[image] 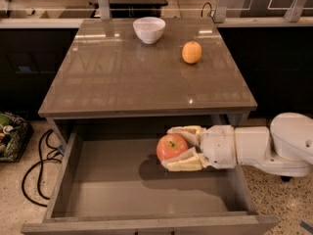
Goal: Pick apple from top drawer and place on counter
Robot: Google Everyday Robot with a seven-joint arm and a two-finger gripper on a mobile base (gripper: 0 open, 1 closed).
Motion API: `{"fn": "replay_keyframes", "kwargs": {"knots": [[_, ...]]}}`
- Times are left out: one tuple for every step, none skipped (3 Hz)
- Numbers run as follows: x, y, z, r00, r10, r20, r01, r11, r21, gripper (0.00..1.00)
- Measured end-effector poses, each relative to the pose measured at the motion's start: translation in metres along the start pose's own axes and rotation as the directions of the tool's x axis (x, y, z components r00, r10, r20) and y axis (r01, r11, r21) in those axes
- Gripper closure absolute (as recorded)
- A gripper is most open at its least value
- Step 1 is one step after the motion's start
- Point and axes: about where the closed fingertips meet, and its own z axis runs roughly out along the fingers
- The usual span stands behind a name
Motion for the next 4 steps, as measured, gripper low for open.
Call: {"fn": "replay_keyframes", "kwargs": {"knots": [[-0.038, 0.001, -0.026, 1.0, -0.016, 0.003, 0.016, 0.9995, 0.027, 1.0], [-0.084, -0.018, -0.03, 0.999, -0.034, -0.032, 0.035, 0.999, 0.029, 1.0], [-0.113, -0.039, -0.009, 0.997, -0.031, -0.076, 0.032, 0.9994, 0.011, 1.0], [-0.142, -0.085, 0.038, 0.996, -0.03, -0.083, 0.033, 0.9989, 0.033, 1.0]]}}
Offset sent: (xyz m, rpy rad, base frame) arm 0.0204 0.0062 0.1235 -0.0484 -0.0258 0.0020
